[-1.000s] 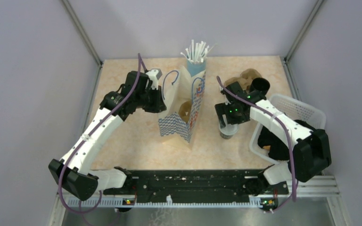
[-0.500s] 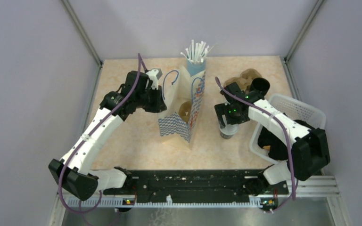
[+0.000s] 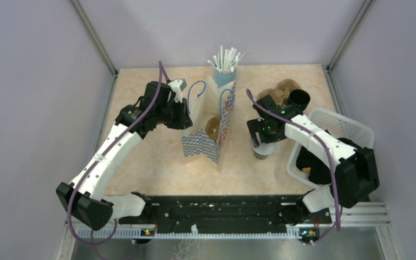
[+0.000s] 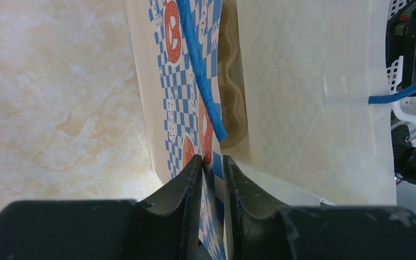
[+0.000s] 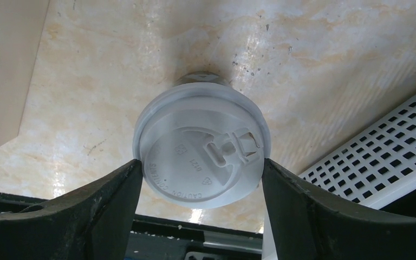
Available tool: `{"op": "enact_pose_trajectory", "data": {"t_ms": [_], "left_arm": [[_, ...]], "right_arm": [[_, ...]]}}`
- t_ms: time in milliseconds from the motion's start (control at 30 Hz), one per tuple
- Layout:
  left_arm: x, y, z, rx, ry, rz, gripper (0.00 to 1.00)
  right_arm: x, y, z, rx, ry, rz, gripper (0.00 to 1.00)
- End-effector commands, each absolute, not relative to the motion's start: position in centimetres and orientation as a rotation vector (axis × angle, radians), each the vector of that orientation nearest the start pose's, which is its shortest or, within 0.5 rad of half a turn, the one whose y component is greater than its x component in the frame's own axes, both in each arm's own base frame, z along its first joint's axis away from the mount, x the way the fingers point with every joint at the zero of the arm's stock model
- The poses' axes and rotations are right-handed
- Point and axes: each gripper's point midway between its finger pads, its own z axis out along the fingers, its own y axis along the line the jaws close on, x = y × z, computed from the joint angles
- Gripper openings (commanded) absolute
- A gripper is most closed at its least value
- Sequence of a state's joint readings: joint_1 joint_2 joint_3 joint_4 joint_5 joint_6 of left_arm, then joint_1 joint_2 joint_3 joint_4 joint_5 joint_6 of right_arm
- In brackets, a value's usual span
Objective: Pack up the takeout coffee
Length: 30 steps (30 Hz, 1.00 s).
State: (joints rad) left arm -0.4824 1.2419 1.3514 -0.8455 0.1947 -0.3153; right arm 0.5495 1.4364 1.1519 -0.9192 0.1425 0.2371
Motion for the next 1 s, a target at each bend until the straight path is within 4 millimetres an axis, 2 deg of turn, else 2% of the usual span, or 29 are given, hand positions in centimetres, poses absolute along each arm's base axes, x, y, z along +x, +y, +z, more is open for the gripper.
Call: {"op": "enact_pose_trajectory", "data": {"t_ms": [0,133,300,500,700,867,967], "left_arm": [[27.1,-19.7,25.9,0.311,2.334,-0.645,0.28],[27.0,-19.7,25.9,0.308,2.335,-0.645,0.32],[26.9,-19.5,26.0,0.290,2.335,-0.645,0.42],[27.3,-19.5,26.3,0.254,2.321,-0.641,0.49],[28.5,-19.8,26.9,0.269,2.283,-0.625,0.50],[29.4,-20.0,27.3,0.295,2.254,-0.610,0.50],[29.8,-20.3,27.5,0.312,2.242,-0.613,0.48]], "right_arm": [[26.0,14.0,12.3,-0.390,2.673,0.009,0.77],[26.0,14.0,12.6,-0.388,2.665,0.016,0.75],[26.2,14.1,13.8,-0.369,2.638,0.030,0.74],[26.7,14.0,16.8,-0.324,2.558,0.050,0.73],[26.8,13.6,20.7,-0.298,2.464,0.073,0.73],[26.5,13.4,23.3,-0.290,2.412,0.097,0.73],[26.4,13.4,25.0,-0.287,2.376,0.118,0.73]]}}
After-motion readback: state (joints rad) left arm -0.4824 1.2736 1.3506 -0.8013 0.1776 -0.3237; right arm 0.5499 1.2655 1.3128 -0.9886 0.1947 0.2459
